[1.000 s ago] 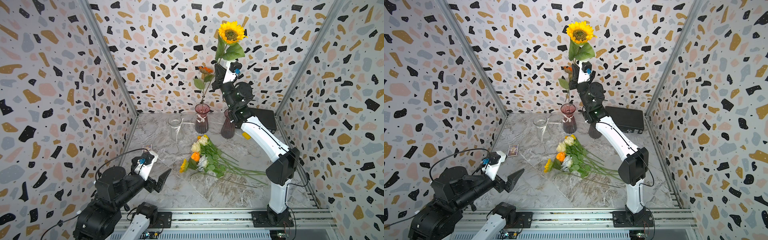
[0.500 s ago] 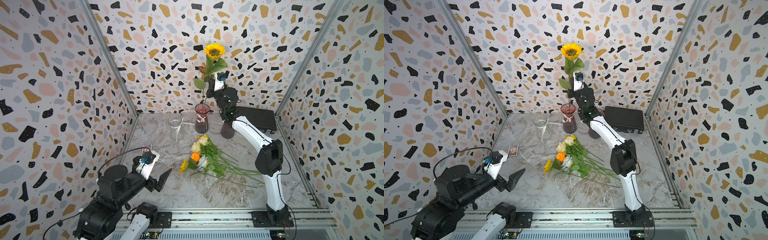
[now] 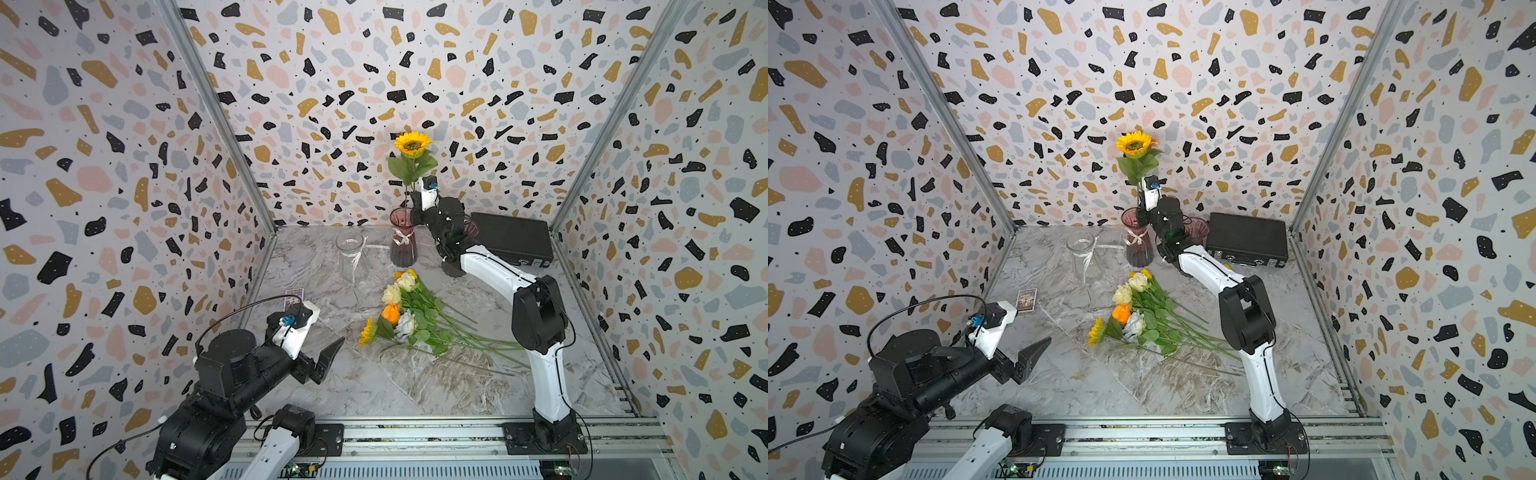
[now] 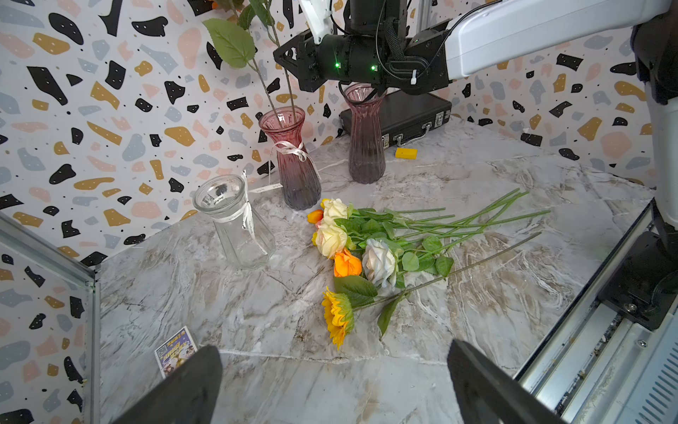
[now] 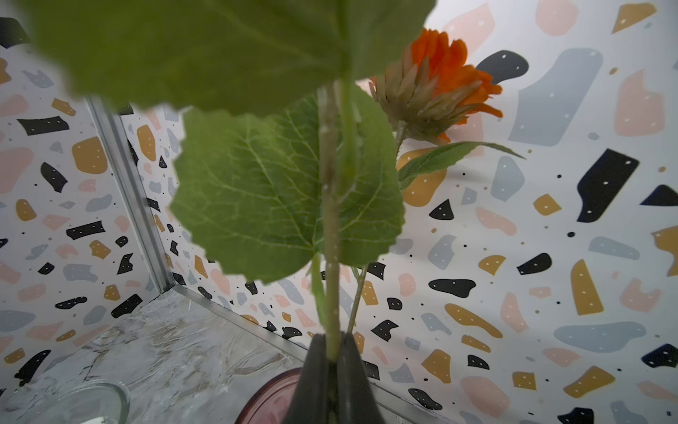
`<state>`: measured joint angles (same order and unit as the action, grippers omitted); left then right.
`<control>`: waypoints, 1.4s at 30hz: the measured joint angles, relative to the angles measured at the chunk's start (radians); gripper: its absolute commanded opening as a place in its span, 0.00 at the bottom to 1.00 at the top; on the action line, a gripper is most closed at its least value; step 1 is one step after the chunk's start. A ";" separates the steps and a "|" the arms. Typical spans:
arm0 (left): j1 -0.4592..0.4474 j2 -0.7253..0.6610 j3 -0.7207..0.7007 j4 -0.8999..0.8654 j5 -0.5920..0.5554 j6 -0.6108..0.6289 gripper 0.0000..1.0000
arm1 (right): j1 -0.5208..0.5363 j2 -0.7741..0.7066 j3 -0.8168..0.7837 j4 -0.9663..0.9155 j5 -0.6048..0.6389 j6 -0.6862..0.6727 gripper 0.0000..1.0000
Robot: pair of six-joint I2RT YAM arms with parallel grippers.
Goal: Arrange the flowers in different vases according to their variety
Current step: Insert the flower into the vase.
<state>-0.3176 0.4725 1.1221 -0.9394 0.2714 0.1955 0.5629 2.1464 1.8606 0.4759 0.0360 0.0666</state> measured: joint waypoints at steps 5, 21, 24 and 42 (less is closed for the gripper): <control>0.000 0.000 -0.004 0.000 0.001 0.000 1.00 | 0.000 0.000 0.000 -0.005 -0.013 -0.004 0.27; 0.000 0.000 -0.005 0.000 0.002 0.000 1.00 | 0.000 -0.011 -0.031 -0.044 -0.034 -0.005 0.48; 0.000 0.000 -0.005 0.000 0.004 0.000 0.99 | 0.000 -0.051 -0.075 -0.062 -0.048 -0.008 0.49; 0.000 0.006 -0.005 0.003 0.008 -0.026 1.00 | 0.193 -0.632 -0.382 -0.714 -0.212 -0.199 0.51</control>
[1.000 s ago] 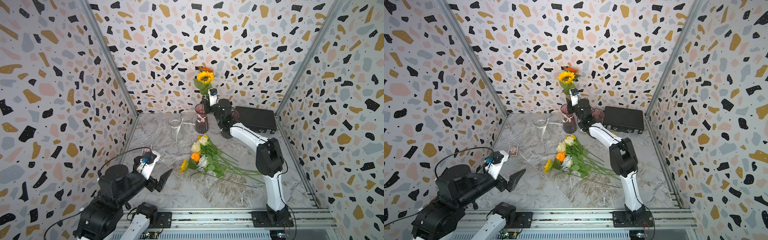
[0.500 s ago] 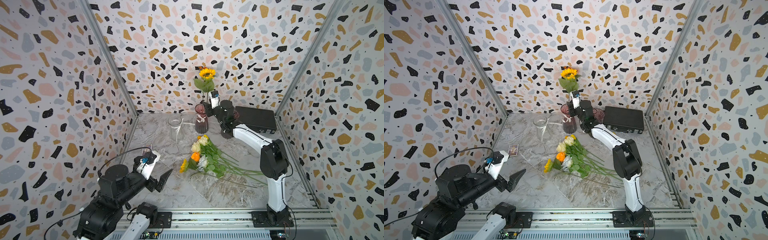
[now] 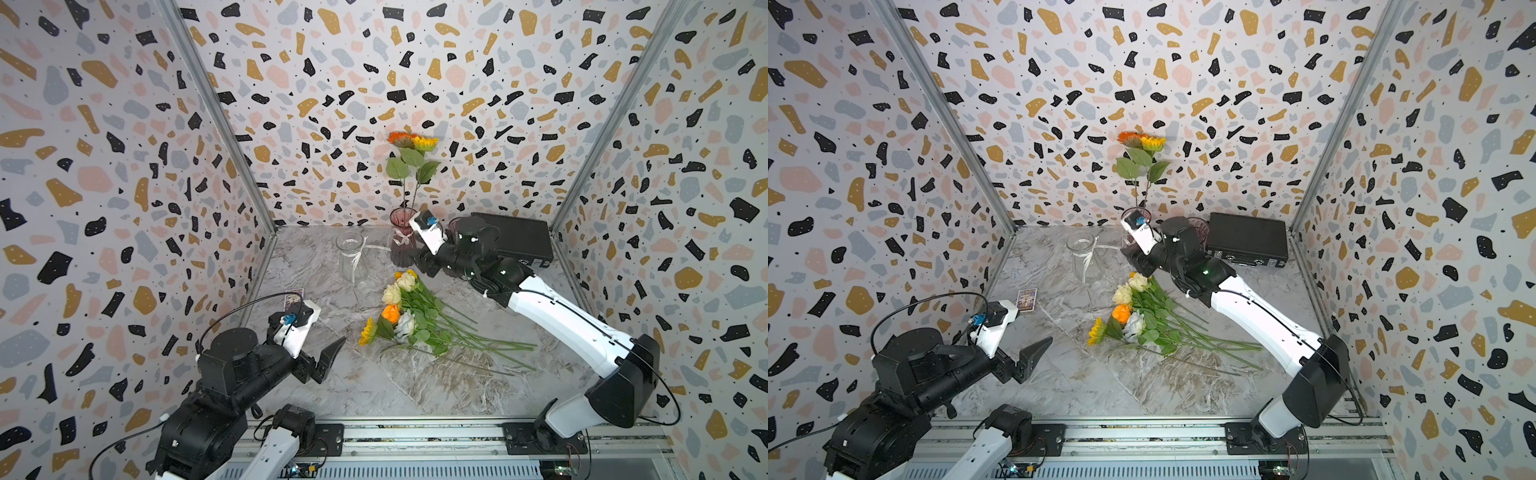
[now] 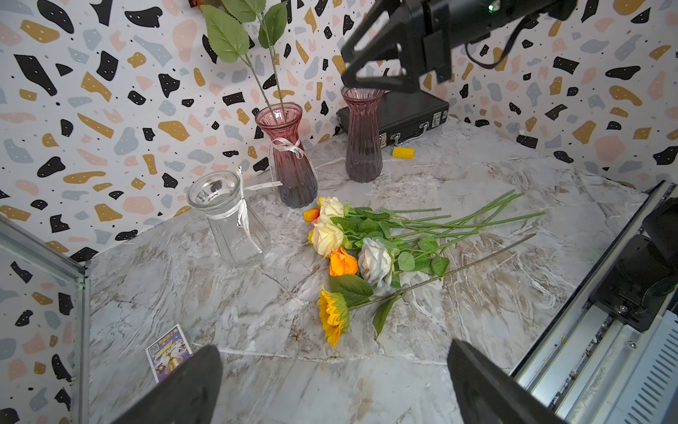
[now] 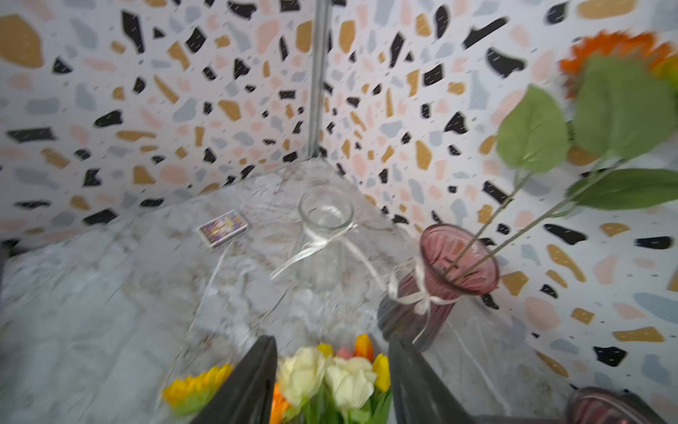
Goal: Arrange the flowers in different vases according to their variety
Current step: Insert the flower into the vase, then pick up the flower at the center of the board.
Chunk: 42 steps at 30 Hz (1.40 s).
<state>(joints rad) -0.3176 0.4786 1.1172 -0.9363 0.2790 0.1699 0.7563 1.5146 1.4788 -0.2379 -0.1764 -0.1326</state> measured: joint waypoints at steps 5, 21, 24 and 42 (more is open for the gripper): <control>0.000 0.000 0.000 0.003 0.000 -0.008 1.00 | 0.082 0.016 -0.097 -0.267 0.033 -0.016 0.49; 0.000 -0.006 0.000 0.003 0.003 -0.032 0.99 | 0.209 0.239 -0.296 -0.455 0.082 -0.033 0.48; 0.000 -0.022 -0.019 0.005 0.018 -0.031 1.00 | 0.214 0.277 -0.296 -0.433 0.088 -0.037 0.48; 0.000 -0.053 -0.072 0.000 0.035 -0.010 1.00 | 0.218 0.388 -0.216 -0.364 0.100 -0.060 0.43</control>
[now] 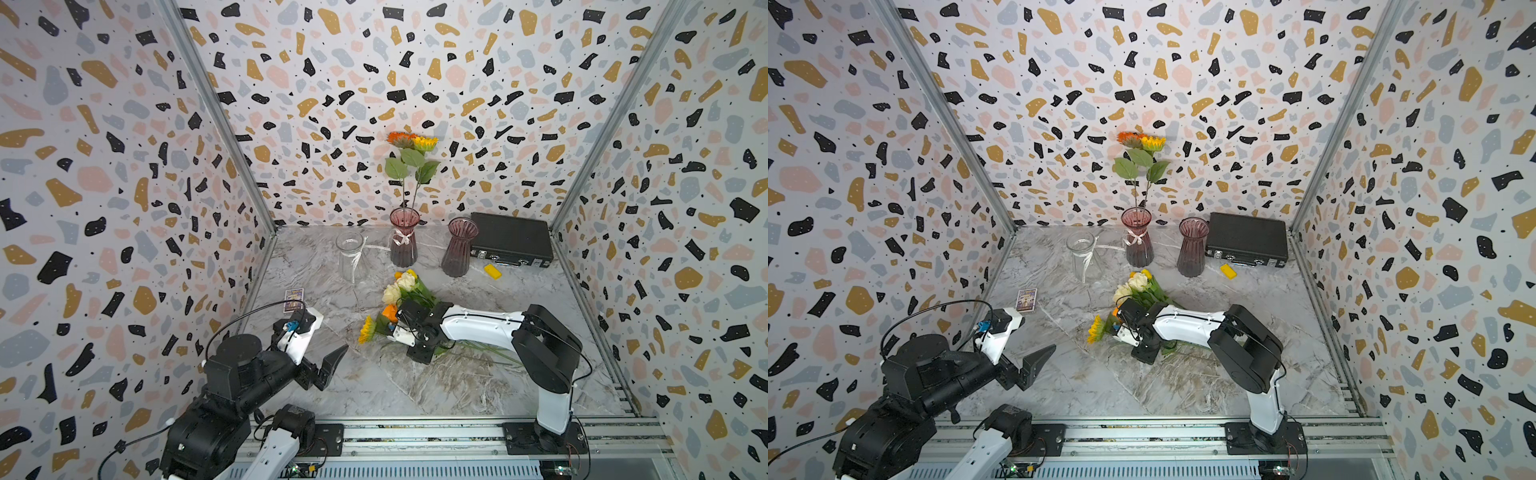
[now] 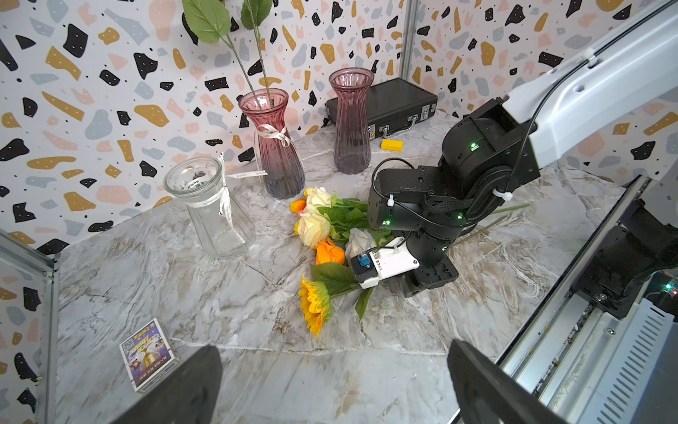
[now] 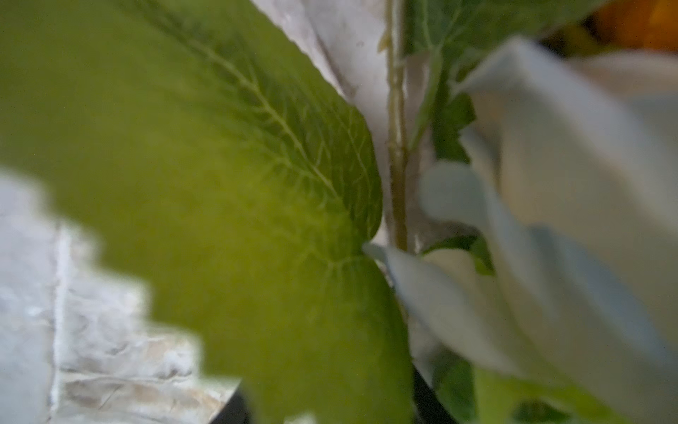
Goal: Arrange the flowers in different vases according to their variety
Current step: Pick up the flower at the center of the board.
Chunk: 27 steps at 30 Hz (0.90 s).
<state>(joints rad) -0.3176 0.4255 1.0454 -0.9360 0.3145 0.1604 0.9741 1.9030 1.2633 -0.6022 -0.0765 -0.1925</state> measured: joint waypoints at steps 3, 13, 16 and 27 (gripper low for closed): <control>0.000 0.000 0.000 0.000 0.002 0.002 0.99 | 0.005 -0.002 0.020 -0.015 0.003 -0.008 0.43; 0.000 0.000 0.000 0.000 0.014 0.004 1.00 | 0.014 -0.048 0.057 -0.058 0.021 -0.039 0.42; 0.000 0.000 0.000 -0.001 0.014 0.005 0.99 | 0.014 -0.013 0.071 -0.053 0.014 -0.044 0.41; 0.000 -0.011 0.000 -0.005 0.013 0.011 1.00 | 0.009 0.089 0.120 -0.049 0.022 -0.077 0.39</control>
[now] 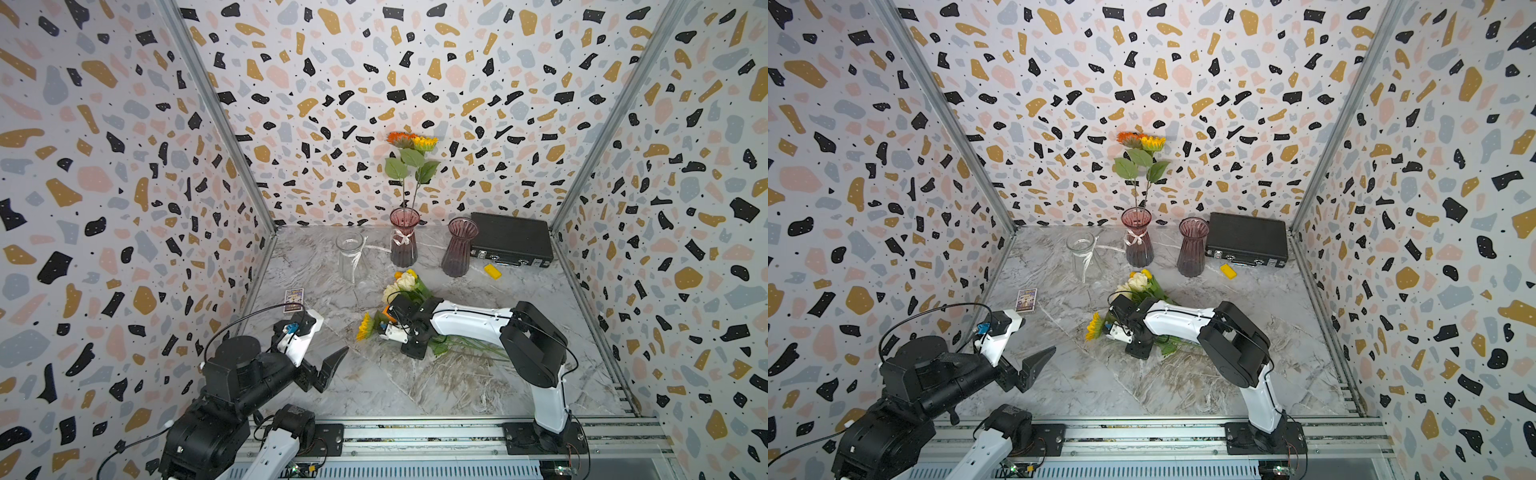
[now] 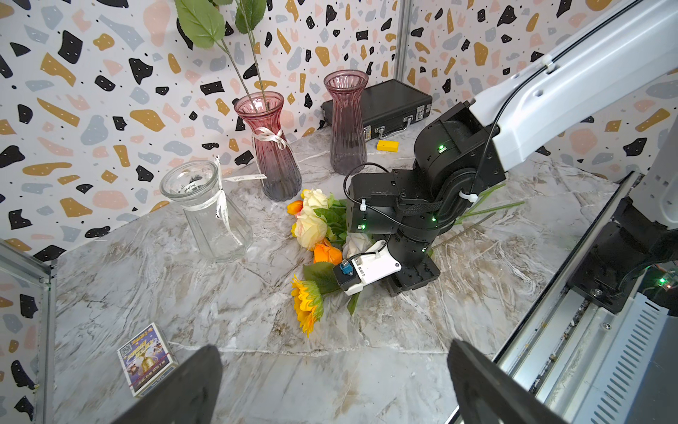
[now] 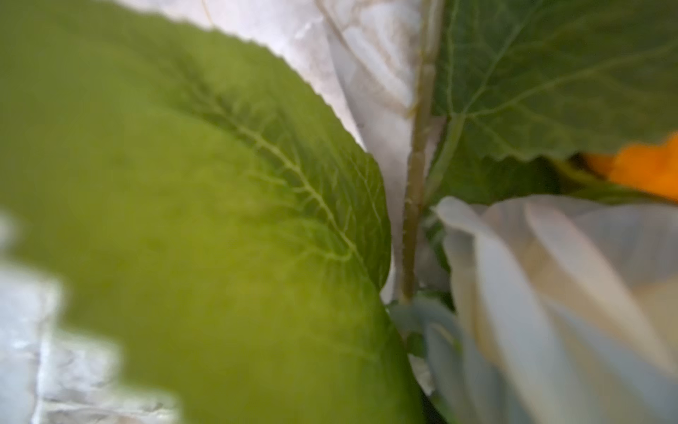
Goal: Arrange the flowers in different vases according to their variety
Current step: Pick up the flower at the center of the board.
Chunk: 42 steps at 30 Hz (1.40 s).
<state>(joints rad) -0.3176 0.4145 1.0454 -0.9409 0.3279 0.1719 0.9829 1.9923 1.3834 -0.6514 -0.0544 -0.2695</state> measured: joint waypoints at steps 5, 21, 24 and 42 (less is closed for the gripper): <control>0.000 -0.001 0.000 0.000 0.000 0.001 1.00 | -0.001 -0.001 0.000 0.000 0.001 -0.002 0.39; 0.000 -0.001 0.000 0.000 0.000 0.001 0.99 | -0.023 -0.060 0.002 -0.038 0.070 -0.028 0.40; 0.000 -0.001 0.000 0.000 0.000 0.002 0.99 | -0.031 -0.024 0.011 -0.038 0.062 -0.028 0.40; 0.000 -0.001 0.000 0.000 0.000 0.011 0.99 | -0.053 0.023 0.041 -0.038 0.004 -0.031 0.00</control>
<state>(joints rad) -0.3176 0.4133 1.0454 -0.9409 0.3275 0.1833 0.9302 2.0148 1.4242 -0.6891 -0.0502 -0.3000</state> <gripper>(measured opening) 0.995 0.039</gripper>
